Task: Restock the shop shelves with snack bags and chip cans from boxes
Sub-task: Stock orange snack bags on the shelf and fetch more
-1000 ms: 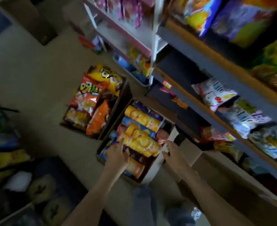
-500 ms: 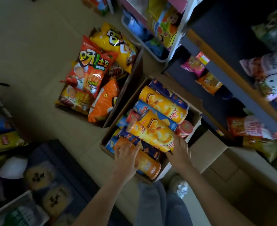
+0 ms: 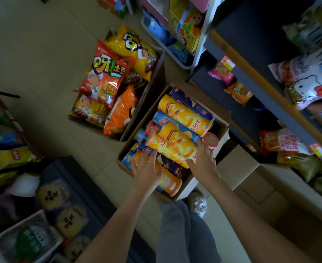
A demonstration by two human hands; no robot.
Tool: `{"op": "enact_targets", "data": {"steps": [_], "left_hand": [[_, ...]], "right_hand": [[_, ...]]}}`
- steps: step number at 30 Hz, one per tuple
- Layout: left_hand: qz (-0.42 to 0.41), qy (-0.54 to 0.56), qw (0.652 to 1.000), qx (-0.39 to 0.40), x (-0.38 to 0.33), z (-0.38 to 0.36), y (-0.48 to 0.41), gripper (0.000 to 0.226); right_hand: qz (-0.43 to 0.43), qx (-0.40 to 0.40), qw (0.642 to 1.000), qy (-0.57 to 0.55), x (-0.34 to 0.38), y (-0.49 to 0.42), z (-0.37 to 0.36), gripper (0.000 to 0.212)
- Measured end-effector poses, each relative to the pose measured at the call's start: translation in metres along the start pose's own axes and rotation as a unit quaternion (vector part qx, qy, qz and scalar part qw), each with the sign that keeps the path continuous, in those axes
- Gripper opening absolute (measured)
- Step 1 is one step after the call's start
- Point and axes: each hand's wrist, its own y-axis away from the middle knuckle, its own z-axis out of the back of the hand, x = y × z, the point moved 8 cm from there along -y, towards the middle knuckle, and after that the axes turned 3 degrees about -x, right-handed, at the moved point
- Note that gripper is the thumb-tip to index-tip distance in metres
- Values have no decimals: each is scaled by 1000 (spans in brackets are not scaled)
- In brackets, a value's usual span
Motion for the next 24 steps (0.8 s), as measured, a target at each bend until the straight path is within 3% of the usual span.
{"op": "enact_targets", "data": {"steps": [6,11,17,24], "left_hand": [[25,158,986,-45,-19,73,19,72],[48,257,963,-63,-2,134,-18,72],[72,182,972,-127,78,191,-113,70],[-4,62,983,-174,156,230,-244,76]], "right_hand": [[34,1,999,-35,54,22,54,77],[55,-2,996,-70,103,11,71,77],[44,18,991,-121,159,-47,28,79],[14,6,990,-138,233,-147,-58,86]]}}
